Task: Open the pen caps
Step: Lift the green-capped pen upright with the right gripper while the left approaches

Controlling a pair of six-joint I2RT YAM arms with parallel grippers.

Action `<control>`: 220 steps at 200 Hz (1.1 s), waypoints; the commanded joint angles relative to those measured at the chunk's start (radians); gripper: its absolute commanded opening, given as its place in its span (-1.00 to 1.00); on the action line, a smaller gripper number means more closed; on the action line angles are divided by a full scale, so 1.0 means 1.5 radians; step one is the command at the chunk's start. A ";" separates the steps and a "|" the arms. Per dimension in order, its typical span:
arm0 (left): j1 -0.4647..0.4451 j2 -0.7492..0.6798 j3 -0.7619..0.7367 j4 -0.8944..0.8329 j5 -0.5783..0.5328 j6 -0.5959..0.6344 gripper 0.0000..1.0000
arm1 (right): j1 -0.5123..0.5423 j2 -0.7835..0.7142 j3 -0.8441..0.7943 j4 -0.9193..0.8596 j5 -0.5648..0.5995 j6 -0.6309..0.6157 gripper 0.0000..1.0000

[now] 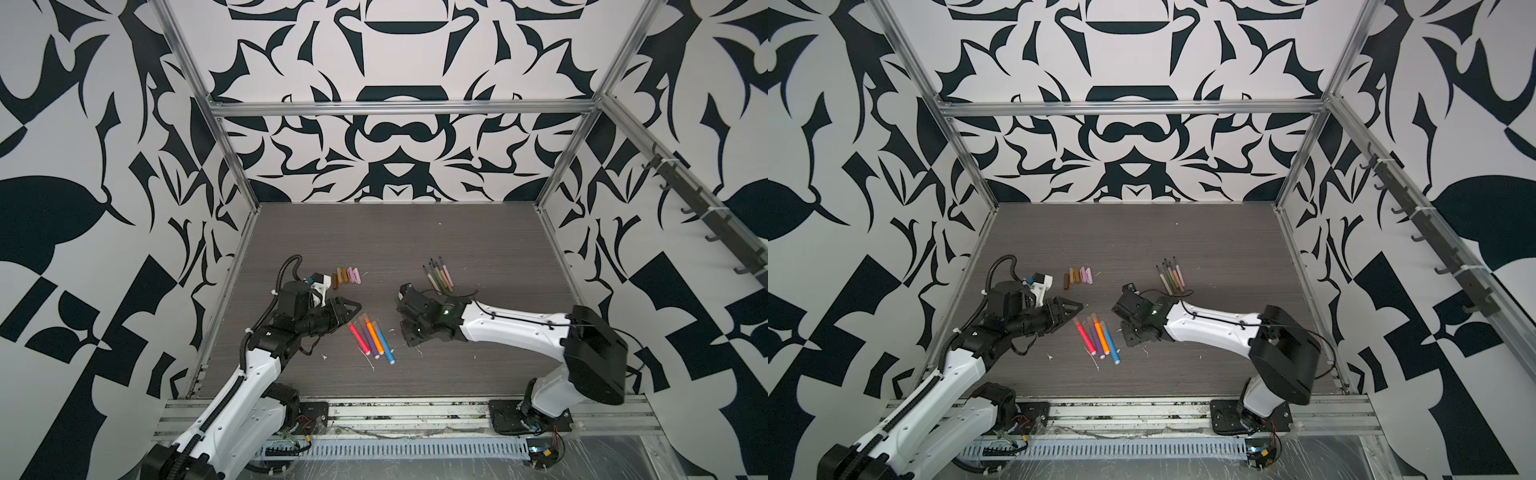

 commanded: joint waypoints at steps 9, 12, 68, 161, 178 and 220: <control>-0.006 0.037 0.032 0.010 0.017 0.007 -0.08 | -0.001 -0.041 -0.012 0.043 -0.017 0.056 -0.88; -0.006 0.042 0.035 0.010 0.018 0.008 -0.08 | 0.000 -0.044 -0.012 0.044 -0.018 0.056 -0.89; -0.006 0.074 0.119 -0.059 -0.005 0.041 -0.05 | -0.001 -0.146 -0.051 0.012 0.022 0.042 -0.96; -0.004 0.216 0.273 0.018 -0.093 0.129 -0.03 | -0.129 -0.075 0.028 0.005 -0.070 -0.102 -1.00; -0.005 0.237 0.293 0.032 -0.091 0.122 -0.03 | -0.141 -0.016 0.104 -0.024 -0.072 -0.136 -1.00; -0.005 0.287 0.277 0.123 -0.045 0.071 -0.05 | -0.141 0.028 0.147 -0.045 -0.060 -0.137 -1.00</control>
